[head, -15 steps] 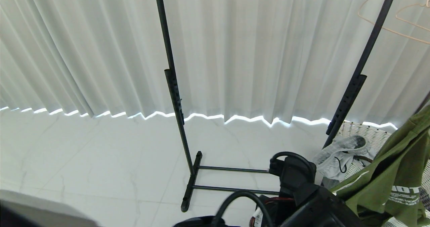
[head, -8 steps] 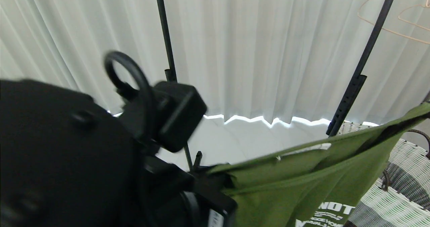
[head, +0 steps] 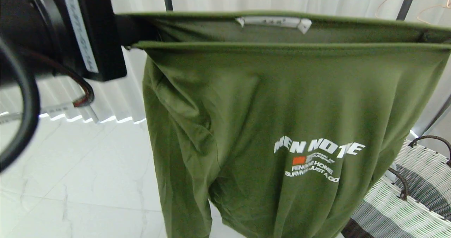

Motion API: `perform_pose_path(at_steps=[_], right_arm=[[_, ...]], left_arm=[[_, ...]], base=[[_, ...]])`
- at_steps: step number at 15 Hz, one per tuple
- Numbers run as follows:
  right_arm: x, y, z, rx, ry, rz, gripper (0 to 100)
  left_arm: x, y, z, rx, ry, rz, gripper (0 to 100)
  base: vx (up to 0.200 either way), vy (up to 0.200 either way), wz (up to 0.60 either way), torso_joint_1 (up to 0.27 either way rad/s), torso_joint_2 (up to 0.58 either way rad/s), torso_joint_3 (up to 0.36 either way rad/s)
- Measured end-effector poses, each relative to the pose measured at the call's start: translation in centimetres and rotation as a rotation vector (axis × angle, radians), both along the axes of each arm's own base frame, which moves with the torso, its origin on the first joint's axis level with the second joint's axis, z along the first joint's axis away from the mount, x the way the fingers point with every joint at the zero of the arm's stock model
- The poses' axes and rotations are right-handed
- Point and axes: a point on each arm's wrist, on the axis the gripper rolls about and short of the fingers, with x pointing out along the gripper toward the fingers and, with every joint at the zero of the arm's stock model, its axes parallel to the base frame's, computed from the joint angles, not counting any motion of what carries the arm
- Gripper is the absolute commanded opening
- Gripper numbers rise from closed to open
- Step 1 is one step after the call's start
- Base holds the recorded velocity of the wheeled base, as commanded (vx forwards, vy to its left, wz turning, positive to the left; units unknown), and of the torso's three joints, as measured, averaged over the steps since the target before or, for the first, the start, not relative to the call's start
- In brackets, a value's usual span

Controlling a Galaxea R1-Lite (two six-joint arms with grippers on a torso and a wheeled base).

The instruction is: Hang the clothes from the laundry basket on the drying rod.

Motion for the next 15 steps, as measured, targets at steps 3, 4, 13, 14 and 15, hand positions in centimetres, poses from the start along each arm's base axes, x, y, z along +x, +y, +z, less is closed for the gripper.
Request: perform_pose_path(at_steps=[3,4,13,14,15], right_arm=[[0.7,0.5,0.9,-0.008,-0.008,-0.013,0],[1.0,0.7,0.2,-0.024,0.013,-0.021,0],[0.7,0.1,0.1,-0.072,0.097,-0.136,0],[0.1,-0.1,-0.3,-0.115,0.148,-0.103,0],[-0.7,-0.3,-0.8,-0.160,0.200,-0.036,0]], left_arm=[[0.5,0.6,0.6,0.029,-0.031,0.035,0],[0.6,0.6,0.2,0.049,-0.023,0.038,0],[1.1,-0.3,0.9,0.075,-0.075,-0.003,0],[1.5,-0.7,1.3,0.060,-0.087,0.000,0],[1.8,-1.2,1.6,0.049,-0.096,0.004,0]], base=[[0.000,0.000,0.00,0.000,0.00,0.000],[0.000,0.000,0.00,0.000,0.00,0.000],[0.000,0.000,0.00,0.000,0.00,0.000],[0.000,0.000,0.00,0.000,0.00,0.000],[0.000,0.000,0.00,0.000,0.00,0.000]])
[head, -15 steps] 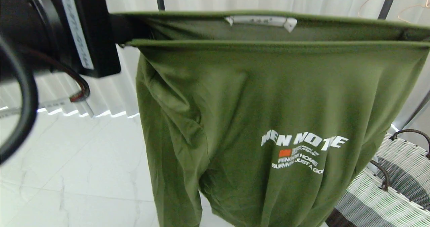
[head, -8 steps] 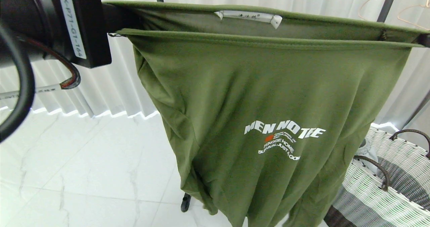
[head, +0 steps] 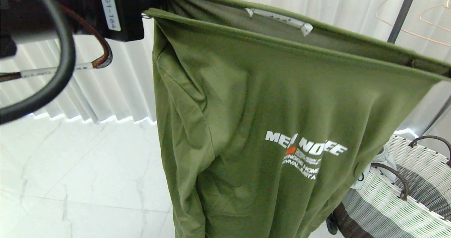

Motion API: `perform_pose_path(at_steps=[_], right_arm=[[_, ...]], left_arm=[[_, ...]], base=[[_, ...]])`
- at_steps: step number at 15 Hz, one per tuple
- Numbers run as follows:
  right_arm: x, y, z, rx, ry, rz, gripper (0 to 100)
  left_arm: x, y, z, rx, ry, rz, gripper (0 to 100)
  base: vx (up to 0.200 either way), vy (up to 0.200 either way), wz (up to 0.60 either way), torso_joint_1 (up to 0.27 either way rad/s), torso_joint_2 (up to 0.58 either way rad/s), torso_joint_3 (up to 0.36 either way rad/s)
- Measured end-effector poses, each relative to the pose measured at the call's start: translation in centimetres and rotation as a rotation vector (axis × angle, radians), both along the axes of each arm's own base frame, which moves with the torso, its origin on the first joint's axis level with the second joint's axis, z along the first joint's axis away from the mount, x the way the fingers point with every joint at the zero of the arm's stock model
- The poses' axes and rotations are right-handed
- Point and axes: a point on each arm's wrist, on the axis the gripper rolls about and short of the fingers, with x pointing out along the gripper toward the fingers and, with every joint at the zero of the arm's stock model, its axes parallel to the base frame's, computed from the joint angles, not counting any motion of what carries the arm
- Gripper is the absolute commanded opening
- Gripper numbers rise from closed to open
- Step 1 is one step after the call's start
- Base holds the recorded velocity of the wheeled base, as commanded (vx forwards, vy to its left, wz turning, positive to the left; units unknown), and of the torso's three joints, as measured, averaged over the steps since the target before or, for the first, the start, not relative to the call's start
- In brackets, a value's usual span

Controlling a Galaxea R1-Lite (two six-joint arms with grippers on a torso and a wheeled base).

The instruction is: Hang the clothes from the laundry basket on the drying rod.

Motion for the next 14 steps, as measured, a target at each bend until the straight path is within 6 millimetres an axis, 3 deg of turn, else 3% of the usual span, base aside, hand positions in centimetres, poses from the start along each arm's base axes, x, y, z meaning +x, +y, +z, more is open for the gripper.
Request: perform_pose_path(at_steps=[3,7,11,14], right_arm=[[-2.1,-0.3,-0.4,-0.025,0.054,0.203,0],[-3.1,0.5,-0.6,-0.041,0.066,0.391,0],[-2.7,0.6,-0.7,-0.071,0.031,0.221,0],[-1.5,1.7,0.6,0.016,-0.063,0.094,0]], left_arm=[[1.0,-1.4,0.2,-0.006,-0.001,0.001,0],[1.7,-2.7,0.1,0.002,0.007,-0.089,0],[1.3,-2.3,-0.2,0.032,0.032,-0.102,0],[-0.5,-0.1,-1.1,0.112,0.144,-0.108,0]], base=[[0.000,0.000,0.00,0.000,0.00,0.000],[0.000,0.000,0.00,0.000,0.00,0.000],[0.000,0.000,0.00,0.000,0.00,0.000],[0.000,0.000,0.00,0.000,0.00,0.000]])
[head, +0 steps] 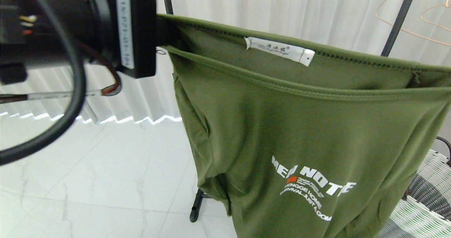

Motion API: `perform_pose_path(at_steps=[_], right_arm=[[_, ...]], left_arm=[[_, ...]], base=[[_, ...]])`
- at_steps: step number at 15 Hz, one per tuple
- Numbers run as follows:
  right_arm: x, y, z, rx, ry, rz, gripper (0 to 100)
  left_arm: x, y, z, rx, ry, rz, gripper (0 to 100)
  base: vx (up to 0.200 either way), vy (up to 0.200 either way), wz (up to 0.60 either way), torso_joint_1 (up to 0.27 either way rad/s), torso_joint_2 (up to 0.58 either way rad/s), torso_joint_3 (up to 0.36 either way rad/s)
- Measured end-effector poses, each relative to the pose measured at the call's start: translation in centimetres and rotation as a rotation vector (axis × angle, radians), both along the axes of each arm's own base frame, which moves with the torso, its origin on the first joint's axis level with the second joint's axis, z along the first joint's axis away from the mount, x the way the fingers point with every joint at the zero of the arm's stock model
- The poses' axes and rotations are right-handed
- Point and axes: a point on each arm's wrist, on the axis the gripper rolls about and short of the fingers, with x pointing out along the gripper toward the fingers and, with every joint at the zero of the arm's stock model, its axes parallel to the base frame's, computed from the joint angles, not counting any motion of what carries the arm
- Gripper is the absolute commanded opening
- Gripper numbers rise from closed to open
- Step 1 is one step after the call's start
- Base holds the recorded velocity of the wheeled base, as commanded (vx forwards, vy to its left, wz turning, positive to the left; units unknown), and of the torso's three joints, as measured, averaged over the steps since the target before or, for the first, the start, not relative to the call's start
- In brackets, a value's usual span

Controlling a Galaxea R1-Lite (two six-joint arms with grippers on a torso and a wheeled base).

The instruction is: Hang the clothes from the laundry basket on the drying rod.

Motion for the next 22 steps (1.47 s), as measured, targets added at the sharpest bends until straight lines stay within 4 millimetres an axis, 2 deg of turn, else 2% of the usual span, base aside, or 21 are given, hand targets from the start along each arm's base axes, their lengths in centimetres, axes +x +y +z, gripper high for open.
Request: perform_pose_path(at_steps=[3,5,8,10,13,15,19,22], right_arm=[[2.1,2.7,1.5,0.146,-0.108,-0.022,0],[3.6,5.0,2.3,0.216,-0.173,-0.023,0],[5.2,7.2,2.2,0.201,-0.180,-0.024,0],[5.7,7.8,1.9,0.187,-0.170,-0.026,0],[5.9,7.6,1.8,0.177,-0.164,-0.104,0],[5.8,6.8,2.1,0.170,-0.163,-0.177,0],[3.8,4.0,1.9,0.057,-0.093,-0.182,0],[1.9,3.1,0.7,0.006,-0.064,-0.100,0]], left_arm=[[-2.5,2.5,-0.4,0.050,0.040,-0.038,0],[-4.1,3.3,-0.7,0.056,0.033,-0.097,0],[-6.3,4.1,-1.0,0.064,0.006,-0.162,0],[-7.0,4.4,-1.0,0.068,-0.011,-0.159,0],[-7.3,4.5,-0.7,0.055,-0.022,-0.171,0],[-6.7,4.4,0.2,0.016,-0.050,-0.132,0],[-3.6,2.5,2.2,-0.072,-0.156,0.003,0],[-1.7,0.2,1.0,-0.047,-0.143,0.033,0]], base=[[0.000,0.000,0.00,0.000,0.00,0.000],[0.000,0.000,0.00,0.000,0.00,0.000],[0.000,0.000,0.00,0.000,0.00,0.000],[0.000,0.000,0.00,0.000,0.00,0.000],[0.000,0.000,0.00,0.000,0.00,0.000],[0.000,0.000,0.00,0.000,0.00,0.000],[0.000,0.000,0.00,0.000,0.00,0.000],[0.000,0.000,0.00,0.000,0.00,0.000]])
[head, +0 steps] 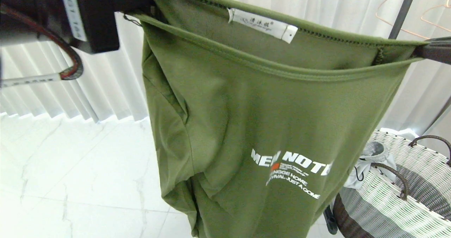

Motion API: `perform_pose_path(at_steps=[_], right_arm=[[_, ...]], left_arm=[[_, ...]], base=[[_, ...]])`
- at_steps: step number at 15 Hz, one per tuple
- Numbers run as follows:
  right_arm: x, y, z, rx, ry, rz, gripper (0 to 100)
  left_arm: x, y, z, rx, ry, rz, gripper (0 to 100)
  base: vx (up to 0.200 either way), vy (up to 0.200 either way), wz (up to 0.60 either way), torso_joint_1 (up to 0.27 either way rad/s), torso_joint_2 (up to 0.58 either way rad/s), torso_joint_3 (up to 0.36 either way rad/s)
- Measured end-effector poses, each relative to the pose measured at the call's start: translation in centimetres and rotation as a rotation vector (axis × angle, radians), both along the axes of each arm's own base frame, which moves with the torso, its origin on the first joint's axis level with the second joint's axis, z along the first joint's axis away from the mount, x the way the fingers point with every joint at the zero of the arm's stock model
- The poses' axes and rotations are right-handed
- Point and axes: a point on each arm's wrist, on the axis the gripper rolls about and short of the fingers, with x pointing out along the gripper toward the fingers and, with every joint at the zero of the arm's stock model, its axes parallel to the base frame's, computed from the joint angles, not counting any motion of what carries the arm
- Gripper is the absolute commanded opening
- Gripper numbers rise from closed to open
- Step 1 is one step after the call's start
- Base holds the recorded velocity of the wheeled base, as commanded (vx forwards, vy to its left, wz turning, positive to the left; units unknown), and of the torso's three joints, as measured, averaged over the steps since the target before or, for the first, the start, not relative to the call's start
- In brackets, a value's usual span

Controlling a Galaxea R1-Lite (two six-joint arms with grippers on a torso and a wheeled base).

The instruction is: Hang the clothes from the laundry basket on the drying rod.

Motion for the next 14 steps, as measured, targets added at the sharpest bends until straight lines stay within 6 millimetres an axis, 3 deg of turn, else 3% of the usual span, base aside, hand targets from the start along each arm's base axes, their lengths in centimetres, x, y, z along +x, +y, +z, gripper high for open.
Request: perform_pose_path(at_steps=[4,9,10,14], right_arm=[[-1.0,-0.3,0.3,0.024,-0.013,0.049,0],[-1.2,-1.3,0.6,0.043,-0.029,-0.006,0],[-1.3,-1.5,0.7,0.045,-0.034,-0.025,100],[-1.5,-1.8,0.5,0.023,-0.053,-0.027,100]], left_arm=[[0.6,-0.9,-0.5,0.025,0.008,0.010,0],[0.2,-0.4,-0.5,0.042,-0.006,0.036,0],[0.1,-0.3,-0.5,0.055,-0.015,0.035,0],[-0.1,0.1,-0.3,0.053,-0.023,0.035,0]], base=[[0.000,0.000,0.00,0.000,0.00,0.000],[0.000,0.000,0.00,0.000,0.00,0.000],[0.000,0.000,0.00,0.000,0.00,0.000],[0.000,0.000,0.00,0.000,0.00,0.000]])
